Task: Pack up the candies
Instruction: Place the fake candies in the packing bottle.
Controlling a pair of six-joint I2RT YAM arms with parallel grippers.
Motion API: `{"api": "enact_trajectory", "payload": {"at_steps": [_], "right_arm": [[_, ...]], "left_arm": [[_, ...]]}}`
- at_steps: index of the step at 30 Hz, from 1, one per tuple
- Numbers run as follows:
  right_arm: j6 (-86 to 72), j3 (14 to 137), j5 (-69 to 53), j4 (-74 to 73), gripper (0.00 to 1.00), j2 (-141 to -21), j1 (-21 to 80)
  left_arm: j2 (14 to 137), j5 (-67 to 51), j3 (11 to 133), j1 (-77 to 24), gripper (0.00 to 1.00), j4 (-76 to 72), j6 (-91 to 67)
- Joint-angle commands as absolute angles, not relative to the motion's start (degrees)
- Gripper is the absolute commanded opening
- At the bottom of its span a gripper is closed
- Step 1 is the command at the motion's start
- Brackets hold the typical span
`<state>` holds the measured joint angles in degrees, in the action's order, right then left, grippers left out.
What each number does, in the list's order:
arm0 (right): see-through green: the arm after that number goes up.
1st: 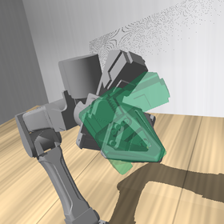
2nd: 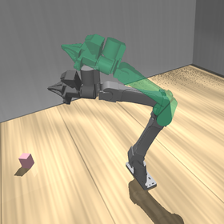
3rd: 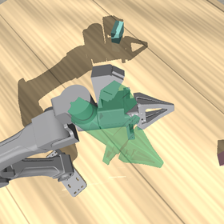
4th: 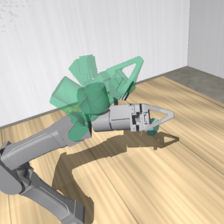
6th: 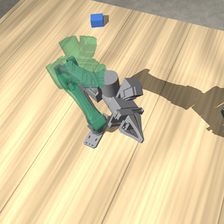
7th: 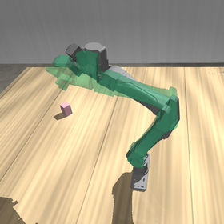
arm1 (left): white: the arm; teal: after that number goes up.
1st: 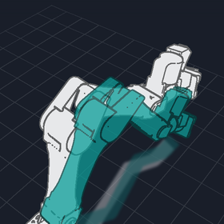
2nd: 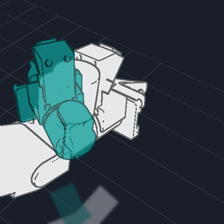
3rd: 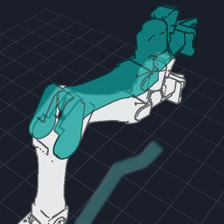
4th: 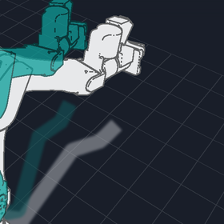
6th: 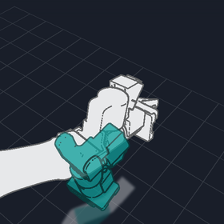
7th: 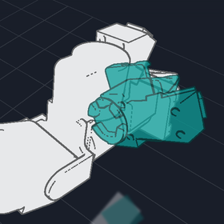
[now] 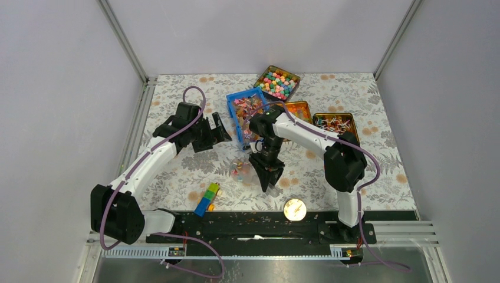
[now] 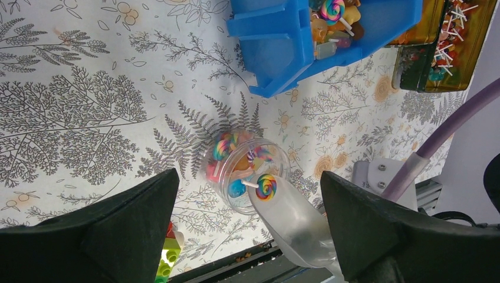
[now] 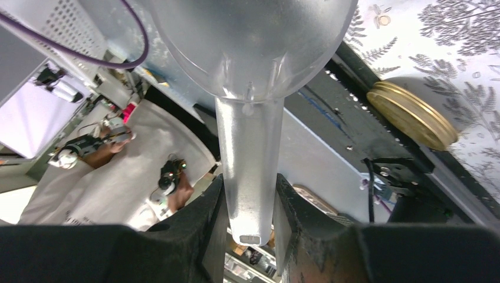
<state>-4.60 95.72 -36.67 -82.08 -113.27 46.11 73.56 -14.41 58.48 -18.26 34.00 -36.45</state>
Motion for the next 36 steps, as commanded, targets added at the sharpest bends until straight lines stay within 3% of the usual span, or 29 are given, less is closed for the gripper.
{"api": "enact_trajectory", "payload": {"at_steps": [1, 20, 36], "right_arm": [[-5.25, 97.26, -43.11, -85.35, 0.00, -113.58, 45.81], [-8.34, 93.46, -51.33, -85.68, 0.00, -113.02, 44.76], [-11.39, 91.65, -50.64, -84.67, 0.00, -113.00, 43.93]], "left_arm": [[73.10, -13.47, 59.49, -18.18, 0.93, 33.04, -35.60], [73.23, -16.80, 59.08, -18.19, 0.93, 35.00, -34.20], [71.90, -16.36, 58.68, -18.33, 0.92, 38.76, -33.39]]}}
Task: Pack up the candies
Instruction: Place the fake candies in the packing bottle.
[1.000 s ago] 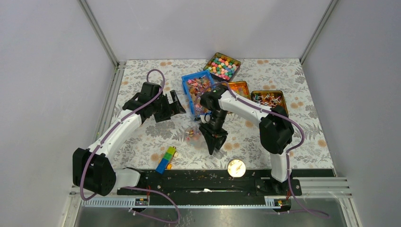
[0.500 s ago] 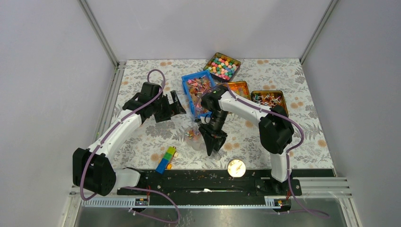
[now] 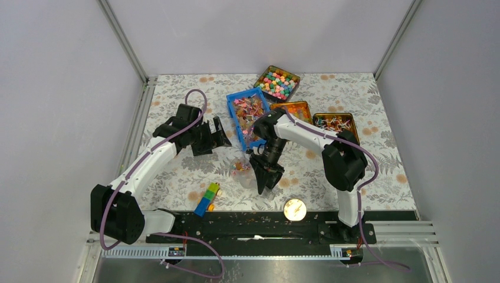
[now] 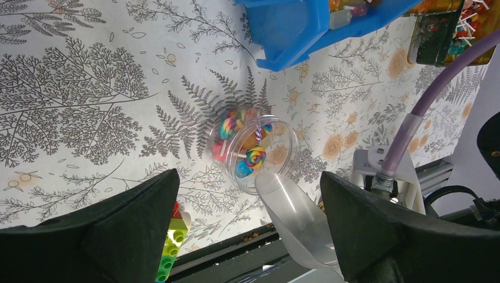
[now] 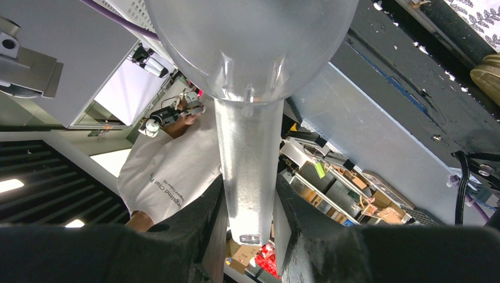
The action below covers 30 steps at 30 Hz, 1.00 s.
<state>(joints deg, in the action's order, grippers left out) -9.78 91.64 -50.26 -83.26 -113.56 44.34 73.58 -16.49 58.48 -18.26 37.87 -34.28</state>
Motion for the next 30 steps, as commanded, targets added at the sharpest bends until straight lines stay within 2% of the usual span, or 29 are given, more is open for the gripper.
{"api": "enact_trajectory", "payload": {"at_steps": [1, 6, 13, 20, 24, 30], "right_arm": [[-11.27, 91.78, -50.24, -84.79, 0.00, -112.90, 43.89], [-8.90, 95.54, -46.05, -86.60, 0.00, -112.25, 43.90], [-8.36, 106.03, -35.60, -88.87, 0.00, -112.57, 43.90], [-8.37, 116.04, -28.58, -91.29, 0.00, -113.91, 43.84], [-9.51, 121.34, -24.63, -91.45, 0.00, -114.02, 43.22], [-9.64, 125.32, -19.08, -90.49, 0.00, -114.02, 42.56]], "left_arm": [[71.89, -16.70, 58.73, -18.36, 0.91, 38.96, -33.32], [72.86, -21.25, 59.44, -19.54, 0.86, 39.94, -33.37], [75.47, -24.76, 62.41, -22.73, 0.84, 40.88, -33.86], [79.23, -24.89, 64.42, -25.18, 0.81, 40.98, -34.18], [80.06, -24.06, 63.52, -25.84, 0.73, 41.66, -33.92], [80.69, -23.84, 63.68, -25.87, 0.73, 41.63, -33.41]]}}
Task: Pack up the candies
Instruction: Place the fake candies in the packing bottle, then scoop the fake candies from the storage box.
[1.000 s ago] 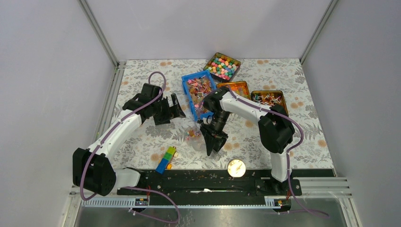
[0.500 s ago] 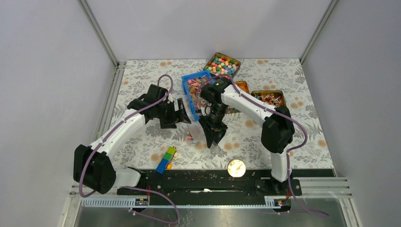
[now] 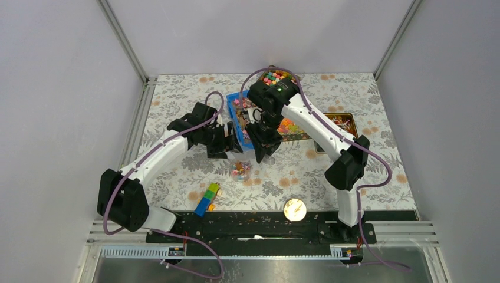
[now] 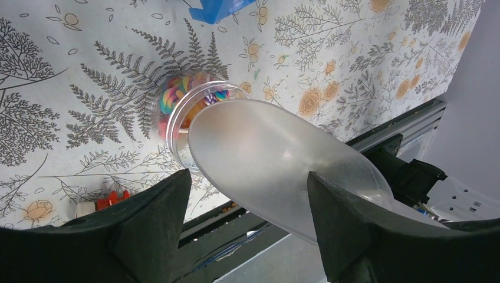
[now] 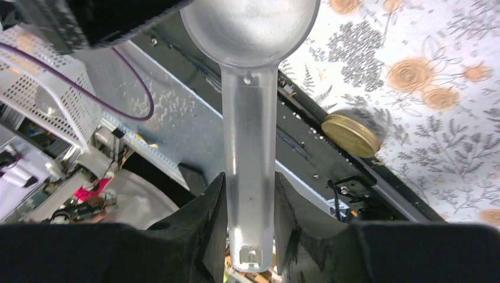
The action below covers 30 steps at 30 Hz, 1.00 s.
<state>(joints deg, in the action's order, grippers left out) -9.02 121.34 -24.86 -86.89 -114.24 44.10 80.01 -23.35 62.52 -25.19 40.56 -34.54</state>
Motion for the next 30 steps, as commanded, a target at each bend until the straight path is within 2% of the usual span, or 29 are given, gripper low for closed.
{"api": "enact_trajectory", "payload": {"at_steps": [1, 11, 19, 25, 30], "right_arm": [[-9.61, 125.42, -18.47, -89.97, 0.00, -113.81, 42.54], [-8.72, 122.49, -13.59, -84.50, 0.00, -111.40, 40.91], [-6.83, 116.45, -8.65, -78.56, 0.00, -107.14, 35.07], [-3.90, 121.99, -4.10, -81.35, 0.00, -110.87, 32.85], [-4.05, 127.91, -5.78, -84.91, 0.00, -115.39, 32.87]], "left_arm": [[81.07, -23.96, 64.02, -25.84, 0.73, 41.66, -33.32], [83.72, -23.59, 68.10, -25.35, 0.77, 40.62, -32.99], [86.64, -29.62, 69.96, -19.22, 0.75, 28.99, -40.21], [94.05, -28.19, 76.18, -17.88, 0.70, 28.03, -43.65], [98.96, -24.64, 79.32, -18.01, 0.65, 28.23, -47.15]]}}
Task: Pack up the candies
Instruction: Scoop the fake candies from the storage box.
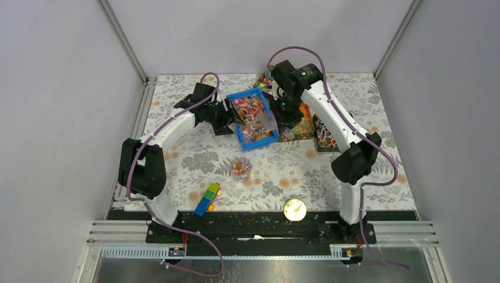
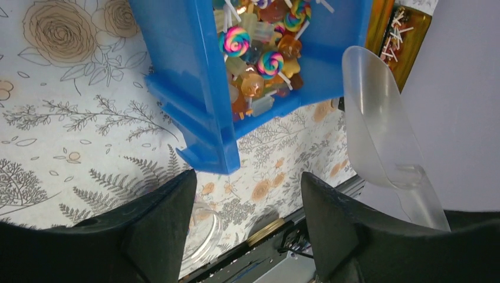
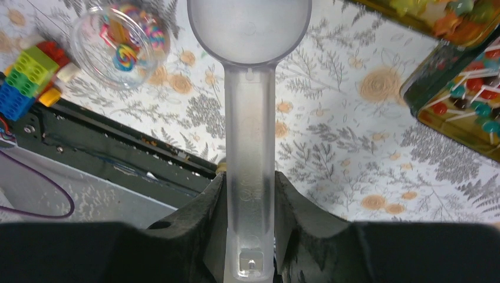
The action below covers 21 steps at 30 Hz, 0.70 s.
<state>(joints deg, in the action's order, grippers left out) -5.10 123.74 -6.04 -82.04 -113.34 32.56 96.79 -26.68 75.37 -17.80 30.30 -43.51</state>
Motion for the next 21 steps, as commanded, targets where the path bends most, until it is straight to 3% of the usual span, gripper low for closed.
{"api": "enact_trajectory", "payload": {"at_steps": [1, 13, 21], "right_arm": [[-4.36, 128.43, -6.47, -85.30, 0.00, -115.96, 32.90], [-6.30, 130.56, -9.25, -88.57, 0.00, -120.03, 34.79], [-6.80, 127.98, -6.17, -89.33, 0.00, -119.53, 35.72]], "left_arm": [[99.99, -24.08, 79.88, -18.02, 0.64, 28.60, -47.52], [108.53, -19.83, 88.33, -18.99, 0.36, 36.58, -43.86], [108.70, -21.21, 88.21, -21.08, 0.06, 38.08, -42.33]]}}
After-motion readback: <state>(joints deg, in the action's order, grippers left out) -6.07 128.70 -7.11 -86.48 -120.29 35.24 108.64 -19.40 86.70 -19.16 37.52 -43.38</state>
